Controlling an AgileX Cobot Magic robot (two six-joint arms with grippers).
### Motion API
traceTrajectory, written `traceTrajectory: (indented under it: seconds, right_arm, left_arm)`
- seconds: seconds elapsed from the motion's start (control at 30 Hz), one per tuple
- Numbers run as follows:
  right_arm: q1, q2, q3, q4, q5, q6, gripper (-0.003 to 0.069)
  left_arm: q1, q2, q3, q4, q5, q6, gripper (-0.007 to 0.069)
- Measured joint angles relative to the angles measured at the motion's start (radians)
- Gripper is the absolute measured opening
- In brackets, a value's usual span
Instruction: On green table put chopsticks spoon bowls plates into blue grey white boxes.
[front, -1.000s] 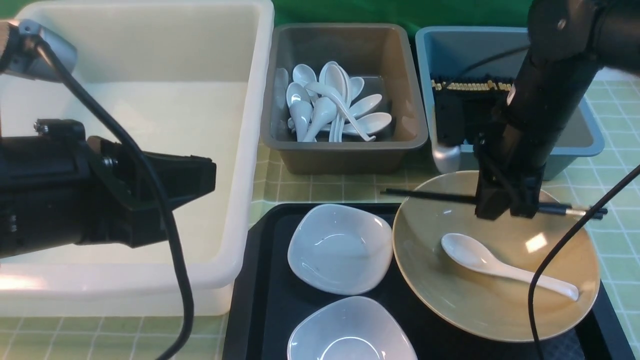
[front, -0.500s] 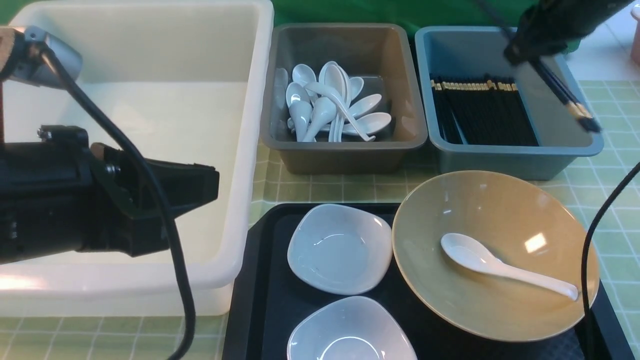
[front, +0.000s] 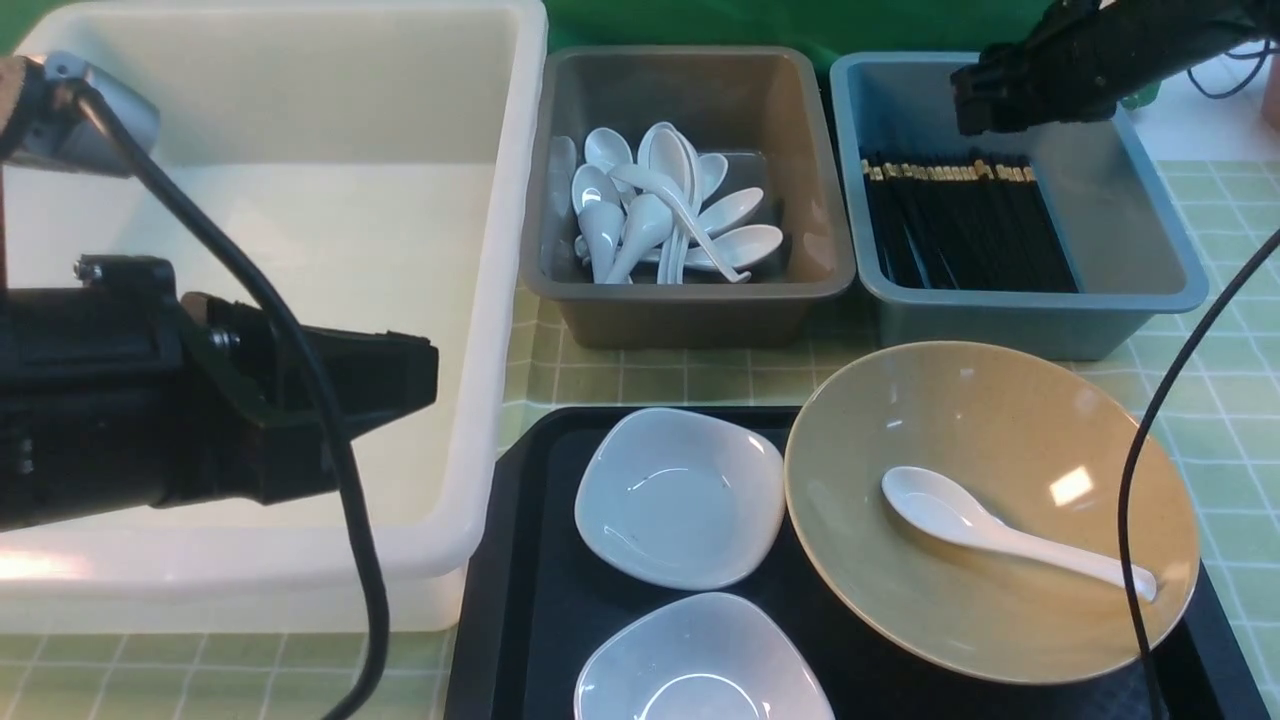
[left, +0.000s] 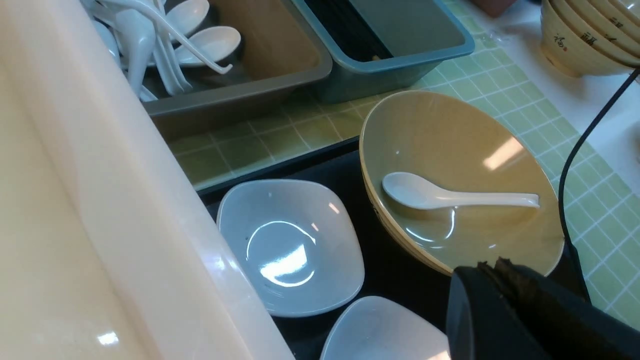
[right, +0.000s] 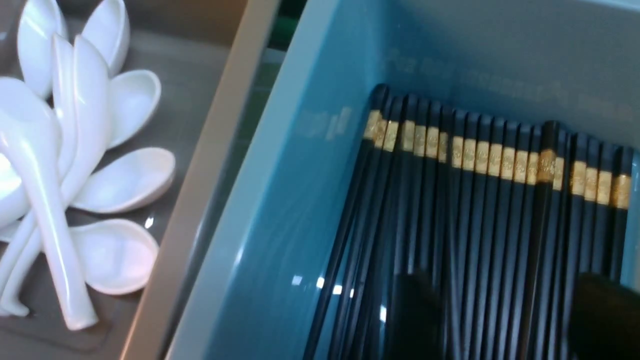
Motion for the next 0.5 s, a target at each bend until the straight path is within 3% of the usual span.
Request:
traceTrajectory:
  seconds: [0.03, 0.1, 0.2, 0.37, 0.4, 0.5]
  right_arm:
    - [0.0, -0.006, 0.0, 0.0, 0.017, -0.001, 0.054]
    - [0.0, -0.022, 0.0, 0.0, 0.061, -0.021, 0.0601]
    - [0.0, -0.066, 0.0, 0.0, 0.148, -0.082, 0.0628]
    - [0.0, -0.206, 0.0, 0.083, 0.305, -0.276, 0.0608]
    - [0.009, -0.285, 0.004, 0.119, 0.386, -0.388, 0.0584]
    - [0.051, -0.407, 0.045, 0.121, 0.476, -0.493, 0.0555]
  left_arm:
    - [0.0, 0.0, 0.0, 0.0, 0.011, 0.0, -0.0001]
    - [0.0, 0.0, 0.0, 0.0, 0.021, 0.0, -0.0001]
    - [0.0, 0.0, 0.0, 0.0, 0.024, 0.001, -0.0001]
    - [0.0, 0.0, 0.0, 0.0, 0.023, 0.051, -0.0001]
    - [0.0, 0.0, 0.0, 0.0, 0.012, 0.083, -0.0001]
    - [0.0, 0.0, 0.0, 0.0, -0.016, 0.115, -0.0001]
